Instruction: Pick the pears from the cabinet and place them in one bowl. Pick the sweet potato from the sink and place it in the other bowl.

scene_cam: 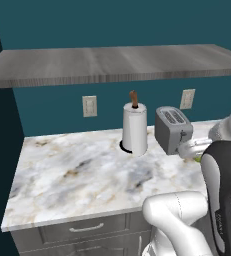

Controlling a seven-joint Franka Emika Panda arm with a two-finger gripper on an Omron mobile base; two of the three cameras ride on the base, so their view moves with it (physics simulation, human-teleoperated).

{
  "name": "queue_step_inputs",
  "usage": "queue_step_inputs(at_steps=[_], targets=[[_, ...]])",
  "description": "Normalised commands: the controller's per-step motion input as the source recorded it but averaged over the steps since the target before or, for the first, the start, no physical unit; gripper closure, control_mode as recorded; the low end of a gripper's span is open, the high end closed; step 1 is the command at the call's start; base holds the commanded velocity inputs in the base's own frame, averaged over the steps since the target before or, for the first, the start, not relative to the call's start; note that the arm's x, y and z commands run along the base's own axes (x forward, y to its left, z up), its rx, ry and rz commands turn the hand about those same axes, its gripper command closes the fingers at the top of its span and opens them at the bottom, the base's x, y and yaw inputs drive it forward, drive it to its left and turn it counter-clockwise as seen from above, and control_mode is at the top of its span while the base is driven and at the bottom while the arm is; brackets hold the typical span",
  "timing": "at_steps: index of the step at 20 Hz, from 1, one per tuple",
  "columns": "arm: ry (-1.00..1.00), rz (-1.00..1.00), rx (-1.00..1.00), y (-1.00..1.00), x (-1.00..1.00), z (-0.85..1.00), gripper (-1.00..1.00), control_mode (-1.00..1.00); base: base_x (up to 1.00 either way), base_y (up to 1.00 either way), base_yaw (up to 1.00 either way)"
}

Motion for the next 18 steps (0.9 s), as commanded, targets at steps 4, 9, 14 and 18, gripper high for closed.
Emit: queue_step_inputs(at_steps=[4, 9, 14, 18], targets=[[0.2, 0.08, -0.02, 0.0, 0.0, -0.37, 1.0, -1.0, 0.0, 0.0, 0.0], [0.27, -0.02, 0.0, 0.0, 0.0, -0.26, 1.0, -1.0, 0.0, 0.0, 0.0], [0.05, -0.01, 0.0, 0.0, 0.0, -0.02, 1.0, -1.0, 0.0, 0.0, 0.0], [0.0, 0.0, 0.0, 0.0, 0.0, 0.0, 1.0, -1.0, 0.0, 0.0, 0.0]])
